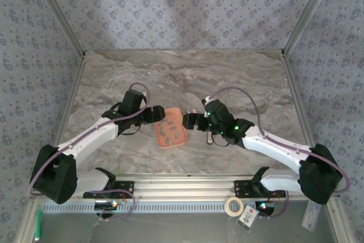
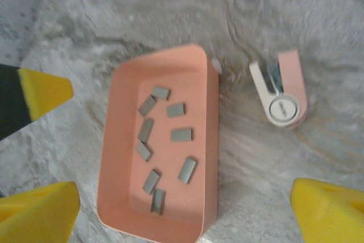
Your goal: Load the staples into the stapler
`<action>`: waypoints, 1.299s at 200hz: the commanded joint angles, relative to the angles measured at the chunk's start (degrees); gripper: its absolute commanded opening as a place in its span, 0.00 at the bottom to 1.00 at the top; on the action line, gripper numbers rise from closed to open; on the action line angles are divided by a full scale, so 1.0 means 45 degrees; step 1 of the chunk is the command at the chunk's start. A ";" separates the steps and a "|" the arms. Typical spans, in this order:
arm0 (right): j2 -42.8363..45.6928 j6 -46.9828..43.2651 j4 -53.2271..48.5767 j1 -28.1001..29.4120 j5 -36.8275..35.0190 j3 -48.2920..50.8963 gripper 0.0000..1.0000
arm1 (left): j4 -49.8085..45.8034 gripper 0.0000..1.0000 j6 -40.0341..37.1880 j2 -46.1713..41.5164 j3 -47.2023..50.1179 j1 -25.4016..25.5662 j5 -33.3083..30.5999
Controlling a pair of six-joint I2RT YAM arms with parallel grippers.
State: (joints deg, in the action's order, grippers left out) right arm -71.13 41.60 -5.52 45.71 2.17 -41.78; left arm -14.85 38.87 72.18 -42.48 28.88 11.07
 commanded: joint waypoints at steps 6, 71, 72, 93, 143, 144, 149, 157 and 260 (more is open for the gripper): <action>-0.1552 0.0815 0.1056 0.0182 0.1263 -0.0241 0.82 | 0.0465 0.78 0.1479 0.0502 0.0481 -0.0064 0.1037; -0.4092 0.1234 0.2014 0.0355 0.1597 -0.0925 0.75 | 0.1057 0.75 0.1708 0.0860 0.1160 -0.0271 0.1167; -0.4123 0.1239 0.2040 0.0352 0.1602 -0.0928 0.74 | 0.1085 0.75 0.1710 0.0867 0.1159 -0.0278 0.1180; -0.4689 0.1437 0.2610 0.0355 0.1876 -0.0964 0.72 | 0.1543 0.75 0.1818 0.1187 0.1243 -0.0316 0.1389; -0.5303 0.1678 0.3287 0.0394 0.1983 -0.1264 0.68 | 0.2028 0.75 0.1772 0.1709 0.0909 -0.0659 0.1653; -0.5314 0.1675 0.3282 0.0401 0.1980 -0.1263 0.68 | 0.2029 0.75 0.1762 0.1721 0.0897 -0.0668 0.1667; -0.5332 0.1682 0.3258 0.0397 0.1880 -0.1327 0.68 | 0.2031 0.75 0.1719 0.1809 0.0788 -0.0742 0.1712; -0.5434 0.1672 0.3224 0.0388 0.1796 -0.1458 0.67 | 0.2033 0.75 0.1613 0.1967 0.0639 -0.0850 0.1793; -0.7828 0.1526 0.2970 -0.0234 0.2405 -0.4323 0.64 | 0.2198 0.75 0.0830 0.4333 -0.1761 -0.2361 0.2730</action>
State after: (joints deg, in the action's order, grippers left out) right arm -103.79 48.51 7.73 45.10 11.44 -57.21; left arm -5.89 44.75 89.03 -46.04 19.57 20.21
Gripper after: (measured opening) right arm 0.640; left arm 0.751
